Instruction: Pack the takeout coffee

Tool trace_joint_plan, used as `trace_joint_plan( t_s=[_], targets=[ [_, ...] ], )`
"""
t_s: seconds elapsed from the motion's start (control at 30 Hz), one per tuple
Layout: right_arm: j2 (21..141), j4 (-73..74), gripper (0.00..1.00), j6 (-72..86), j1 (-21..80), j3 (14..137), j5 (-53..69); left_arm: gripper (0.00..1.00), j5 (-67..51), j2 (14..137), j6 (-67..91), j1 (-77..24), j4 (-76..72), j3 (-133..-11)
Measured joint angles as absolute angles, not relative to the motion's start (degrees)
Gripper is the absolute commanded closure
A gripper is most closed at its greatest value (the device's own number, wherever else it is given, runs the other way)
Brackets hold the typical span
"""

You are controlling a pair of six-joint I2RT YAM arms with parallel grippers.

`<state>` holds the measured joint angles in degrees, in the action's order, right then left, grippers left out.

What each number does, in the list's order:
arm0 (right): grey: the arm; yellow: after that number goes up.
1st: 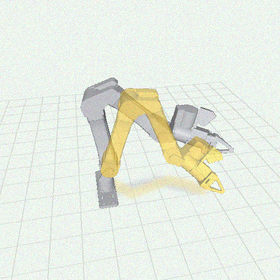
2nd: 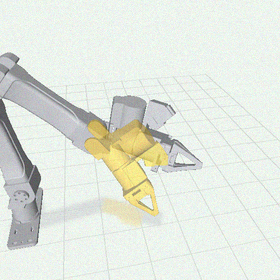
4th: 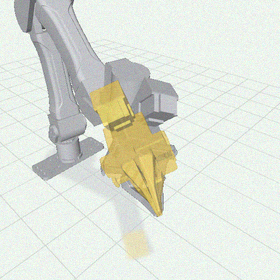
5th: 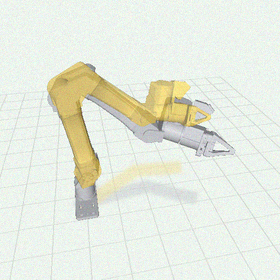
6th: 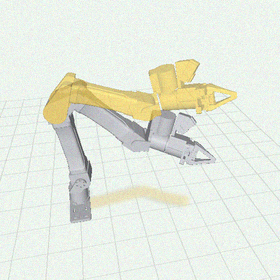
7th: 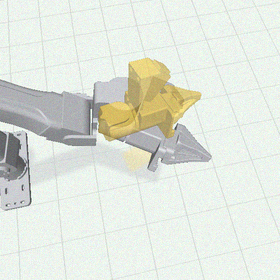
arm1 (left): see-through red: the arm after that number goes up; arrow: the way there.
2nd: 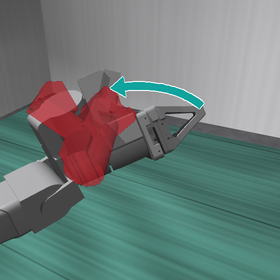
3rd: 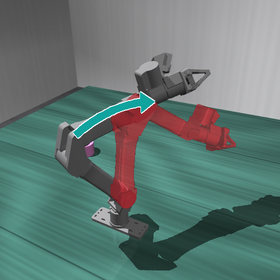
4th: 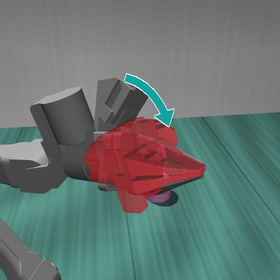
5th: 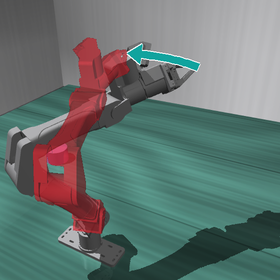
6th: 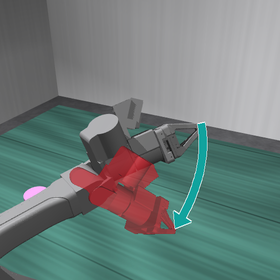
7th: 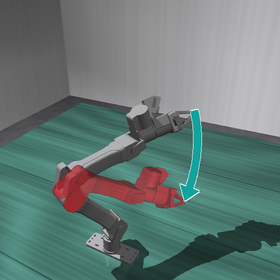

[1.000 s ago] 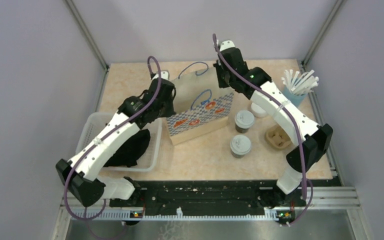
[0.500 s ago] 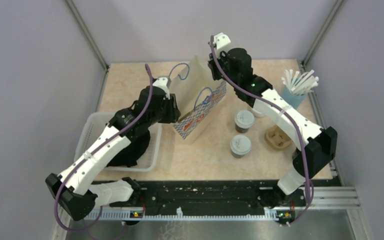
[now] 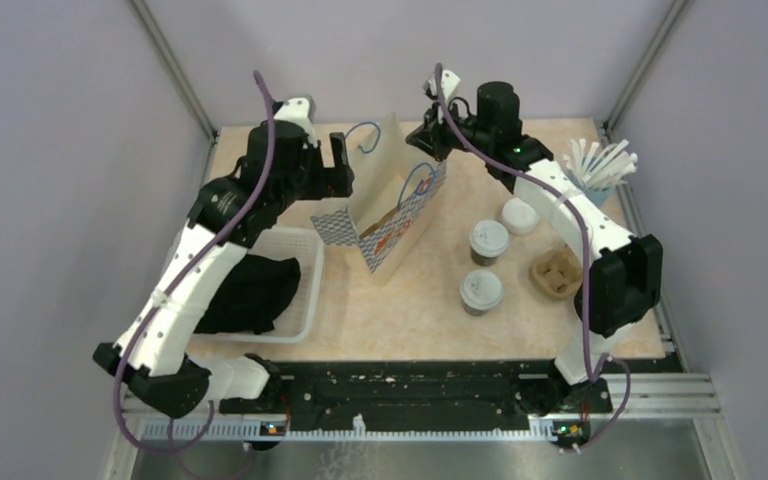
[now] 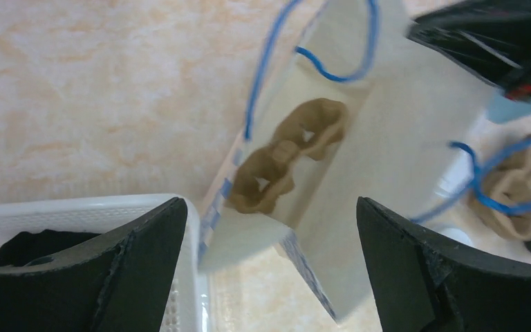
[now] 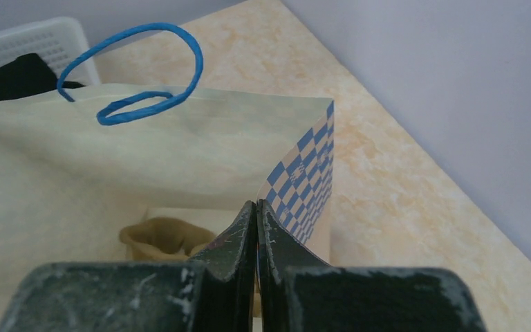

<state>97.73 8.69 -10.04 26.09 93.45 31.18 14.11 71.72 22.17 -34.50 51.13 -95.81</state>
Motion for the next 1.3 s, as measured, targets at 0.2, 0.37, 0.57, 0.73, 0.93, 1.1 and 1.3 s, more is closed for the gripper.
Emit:
trace_joint_plan(
  t_s=[0.2, 0.37, 0.57, 0.73, 0.93, 1.1, 1.3],
  targets=[
    [99.9, 9.1, 1.00, -8.4, 25.8, 95.2, 38.3, 0.02, 9.6, 80.8, 20.4, -24.1, 51.1, -94.7],
    [102.7, 10.4, 1.00, -6.3, 25.2, 100.2, 40.5, 0.25, 2.5, 86.5, 17.8, -22.5, 50.2, -94.6],
    [102.8, 10.9, 1.00, -3.8, 25.0, 101.8, 40.8, 0.65, -0.8, 93.1, 15.9, -22.6, 51.5, -100.6],
    [102.8, 9.4, 1.00, -1.4, 24.9, 102.5, 40.6, 0.81, -3.9, 93.5, 14.7, -22.6, 51.4, -105.3],
    [101.7, 4.1, 1.00, 1.5, 24.9, 99.4, 40.1, 0.82, -7.4, 88.2, 13.6, -23.3, 48.6, -102.9],
    [100.2, 2.1, 1.00, 3.2, 24.9, 96.7, 38.4, 0.84, -10.1, 84.6, 12.7, -23.4, 47.5, -99.6],
    [99.5, 10.9, 0.51, 7.5, 25.4, 99.9, 26.6, 0.94, -10.2, 84.6, 12.3, -23.4, 46.8, -98.5]
  ],
)
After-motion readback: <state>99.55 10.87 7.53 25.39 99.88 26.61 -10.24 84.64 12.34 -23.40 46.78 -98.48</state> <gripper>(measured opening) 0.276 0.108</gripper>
